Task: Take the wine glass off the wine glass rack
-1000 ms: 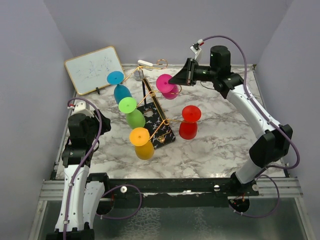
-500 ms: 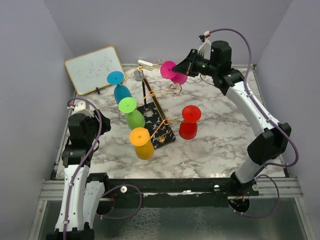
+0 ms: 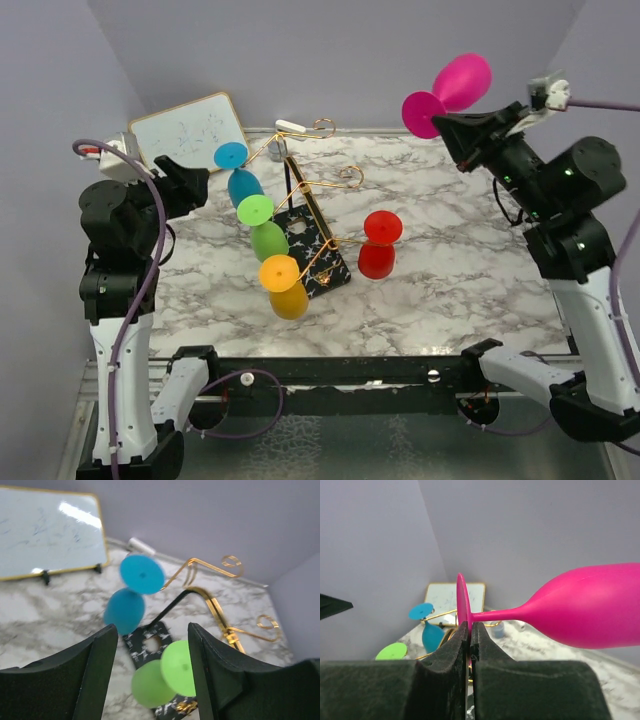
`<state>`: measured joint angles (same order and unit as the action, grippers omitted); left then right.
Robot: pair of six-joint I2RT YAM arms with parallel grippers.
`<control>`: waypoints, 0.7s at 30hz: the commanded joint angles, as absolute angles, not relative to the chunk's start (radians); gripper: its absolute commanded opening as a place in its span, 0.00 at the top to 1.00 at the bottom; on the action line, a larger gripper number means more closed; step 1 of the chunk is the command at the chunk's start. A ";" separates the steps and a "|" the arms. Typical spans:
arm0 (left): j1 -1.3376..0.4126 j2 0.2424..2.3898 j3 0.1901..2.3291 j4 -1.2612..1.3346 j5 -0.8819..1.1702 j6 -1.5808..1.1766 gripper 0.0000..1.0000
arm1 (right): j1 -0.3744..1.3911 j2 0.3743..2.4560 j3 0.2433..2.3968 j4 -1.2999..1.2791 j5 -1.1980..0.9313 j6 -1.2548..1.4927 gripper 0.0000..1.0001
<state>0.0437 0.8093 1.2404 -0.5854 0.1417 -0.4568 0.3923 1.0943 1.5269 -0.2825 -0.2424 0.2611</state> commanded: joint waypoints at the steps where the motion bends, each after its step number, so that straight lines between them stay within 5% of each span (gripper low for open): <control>1: 0.040 0.841 1.301 -0.422 0.435 -0.659 0.38 | 0.395 1.073 1.584 -0.368 -0.266 0.040 0.98; 8: 0.034 0.869 1.188 0.139 0.791 -1.185 0.36 | 0.396 1.075 1.617 -0.448 -0.498 -0.050 0.98; 21: -0.103 0.823 1.338 -0.225 0.765 -1.048 0.36 | 0.517 1.270 1.810 -0.426 -0.367 -0.282 0.98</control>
